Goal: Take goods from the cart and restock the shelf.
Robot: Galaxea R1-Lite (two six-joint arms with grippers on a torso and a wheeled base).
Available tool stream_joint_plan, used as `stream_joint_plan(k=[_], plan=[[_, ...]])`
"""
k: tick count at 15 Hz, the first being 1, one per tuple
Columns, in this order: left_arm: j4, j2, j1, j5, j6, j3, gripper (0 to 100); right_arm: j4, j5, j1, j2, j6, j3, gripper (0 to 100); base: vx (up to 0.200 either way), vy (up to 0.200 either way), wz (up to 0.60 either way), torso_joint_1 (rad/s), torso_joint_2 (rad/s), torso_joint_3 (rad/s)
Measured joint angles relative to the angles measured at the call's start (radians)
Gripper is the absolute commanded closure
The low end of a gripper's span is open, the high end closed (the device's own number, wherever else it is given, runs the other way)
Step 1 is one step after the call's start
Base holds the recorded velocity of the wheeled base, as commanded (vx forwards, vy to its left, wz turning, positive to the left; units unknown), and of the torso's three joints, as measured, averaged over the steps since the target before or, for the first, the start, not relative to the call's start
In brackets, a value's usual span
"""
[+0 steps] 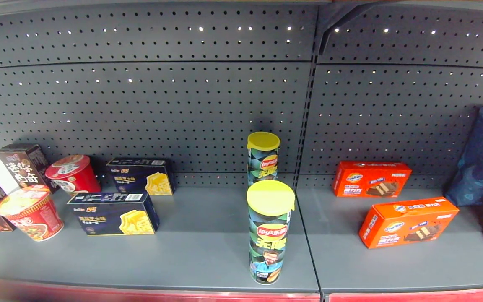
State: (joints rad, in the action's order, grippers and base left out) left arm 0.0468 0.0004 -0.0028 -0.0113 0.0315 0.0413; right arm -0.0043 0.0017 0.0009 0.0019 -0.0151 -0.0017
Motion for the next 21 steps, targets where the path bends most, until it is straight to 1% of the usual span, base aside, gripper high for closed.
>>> stream_joint_plan(k=[1, 2, 3, 4, 5, 6, 7, 8, 9, 10, 11, 12, 13, 14, 15, 16, 18, 19, 20, 21], plan=[[0.000, 0.000, 0.000, -0.027, -0.008, 0.000, 0, 0.000, 0.000, 0.000, 0.000, 0.000, 0.001, 0, 0.000, 0.000, 0.00, 0.000, 0.00, 0.000], [-0.004, 0.000, 0.000, -0.032, -0.016, 0.000, 0, 0.000, 0.000, 0.000, 0.000, 0.000, 0.001, 0, 0.000, 0.000, 0.00, 0.000, 0.00, 0.000], [-0.005, 0.000, -0.001, -0.014, -0.015, 0.000, 0, 0.000, 0.000, 0.001, 0.000, 0.000, 0.001, 0, 0.000, 0.000, 0.00, 0.000, 0.00, 0.000], [-0.006, 0.000, -0.001, 0.043, -0.011, 0.000, 0, 0.000, 0.000, 0.001, 0.000, 0.000, 0.002, 0, 0.000, 0.000, 0.00, 0.000, 0.00, 0.000], [-0.006, 0.000, -0.001, 0.157, -0.008, -0.001, 0, 0.000, 0.000, 0.001, 0.000, 0.000, 0.002, 0, 0.000, 0.000, 0.00, 0.000, 0.00, 0.000], [-0.002, 0.000, -0.002, 0.256, -0.007, 0.000, 0, 0.000, 0.000, 0.001, 0.000, 0.000, 0.002, 0, 0.000, 0.000, 0.00, 0.000, 0.00, 0.000], [0.003, 0.000, -0.002, 0.298, -0.005, 0.004, 0, 0.000, 0.000, 0.000, 0.000, 0.001, 0.002, 0, 0.000, 0.000, 0.00, 0.000, 0.00, 0.000], [0.005, 0.000, -0.002, 0.292, -0.001, 0.006, 0, 0.000, 0.000, 0.000, 0.000, 0.001, 0.002, 0, 0.000, 0.000, 0.00, 0.000, 0.00, 0.000], [0.004, 0.000, -0.002, 0.257, 0.001, 0.007, 0, 0.000, 0.000, 0.000, 0.000, 0.001, 0.002, 0, 0.000, 0.000, 0.00, 0.000, 0.00, 0.000], [0.005, 0.000, -0.001, 0.186, 0.006, 0.007, 0, 0.000, 0.000, 0.000, 0.000, 0.001, 0.002, 0, 0.000, 0.000, 0.00, 0.000, 0.00, 0.000], [0.005, 0.000, -0.001, 0.055, 0.010, 0.007, 0, 0.000, -0.001, 0.000, 0.000, 0.001, 0.002, 0, 0.000, 0.000, 0.00, 0.000, 0.00, 0.000], [0.004, 0.000, -0.001, -0.041, 0.011, 0.007, 0, 0.000, 0.000, 0.000, 0.000, 0.001, 0.002, 0, 0.000, 0.000, 0.00, 0.000, 0.00, 0.000], [0.003, 0.000, 0.000, -0.077, 0.008, 0.007, 0, 0.000, 0.000, 0.000, 0.000, 0.001, 0.002, 0, 0.000, 0.000, 0.00, 0.000, 0.00, 0.000], [0.003, 0.000, 0.000, -0.072, 0.006, 0.006, 0, 0.000, 0.000, 0.001, 0.000, 0.002, 0.002, 0, 0.000, 0.000, 0.00, 0.000, 0.00, 0.000], [0.004, 0.000, -0.001, -0.048, 0.005, 0.006, 0, 0.000, 0.000, 0.001, 0.000, 0.001, 0.002, 0, 0.000, 0.000, 0.00, 0.000, 0.00, 0.000], [0.006, 0.000, -0.002, -0.051, 0.008, 0.006, 0, 0.000, 0.000, 0.001, 0.001, 0.002, 0.002, 0, 0.000, 0.000, 0.00, 0.000, 0.00, 0.000], [0.007, 0.000, 0.000, -0.130, 0.012, 0.010, 0, 0.000, 0.000, 0.001, 0.001, 0.001, 0.002, 0, 0.000, 0.000, 0.00, 0.000, 0.00, 0.000], [0.007, 0.000, 0.000, -0.202, 0.013, 0.010, 0, 0.000, 0.000, 0.000, 0.001, 0.002, 0.002, 0, 0.000, 0.000, 0.00, 0.000, 0.00, 0.000], [0.004, 0.000, 0.000, -0.211, 0.014, 0.009, 0, 0.000, 0.000, 0.000, 0.001, 0.001, 0.002, 0, 0.000, 0.000, 0.00, 0.000, 0.00, 0.000], [0.002, 0.000, -0.001, -0.130, 0.014, 0.005, 0, 0.000, 0.000, 0.000, 0.001, 0.002, 0.002, 0, 0.000, 0.000, 0.00, 0.000, 0.00, 0.000]])
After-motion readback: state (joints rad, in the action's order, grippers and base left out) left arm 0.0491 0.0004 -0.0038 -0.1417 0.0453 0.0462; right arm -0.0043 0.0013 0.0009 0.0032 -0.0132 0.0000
